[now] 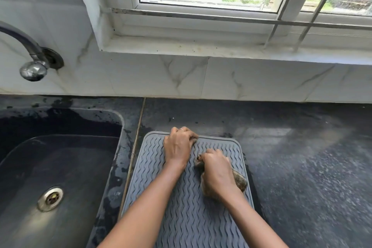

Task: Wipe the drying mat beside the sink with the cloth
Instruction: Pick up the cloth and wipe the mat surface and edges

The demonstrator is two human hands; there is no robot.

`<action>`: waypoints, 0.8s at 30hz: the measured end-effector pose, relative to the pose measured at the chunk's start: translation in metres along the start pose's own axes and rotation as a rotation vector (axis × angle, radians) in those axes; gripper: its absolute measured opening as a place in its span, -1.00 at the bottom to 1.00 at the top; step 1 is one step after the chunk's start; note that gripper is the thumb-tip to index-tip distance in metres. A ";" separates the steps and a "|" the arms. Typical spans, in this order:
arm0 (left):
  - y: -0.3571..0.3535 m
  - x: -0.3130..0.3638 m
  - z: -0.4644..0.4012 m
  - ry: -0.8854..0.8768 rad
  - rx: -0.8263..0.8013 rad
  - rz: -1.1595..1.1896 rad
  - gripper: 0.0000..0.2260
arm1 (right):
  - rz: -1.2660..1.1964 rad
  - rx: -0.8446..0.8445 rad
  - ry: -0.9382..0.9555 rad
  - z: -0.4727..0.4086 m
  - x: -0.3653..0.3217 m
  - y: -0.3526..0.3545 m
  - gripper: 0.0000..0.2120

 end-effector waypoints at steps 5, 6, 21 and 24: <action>0.003 0.003 0.002 -0.066 -0.086 -0.088 -0.82 | -0.117 0.096 -0.060 -0.022 0.015 0.023 -0.70; 0.005 -0.001 0.005 -0.061 -0.080 -0.089 -0.81 | -0.113 0.121 -0.049 -0.027 0.015 0.025 -0.70; -0.007 0.003 0.036 -0.133 -0.210 -0.294 -0.67 | 0.040 0.039 0.162 0.053 -0.007 -0.005 -0.76; -0.004 0.009 0.051 -0.215 -0.256 -0.238 -0.68 | -0.024 0.077 0.107 0.039 -0.001 0.011 -0.74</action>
Point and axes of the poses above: each hand's wrist, its own z-axis away from the middle knuckle, its own y-axis out of the back of the hand, x = y × z, the point moved 6 cm from there along -z, towards the middle knuckle, and after that the axes turned 5 degrees about y, right-handed, at the moved point
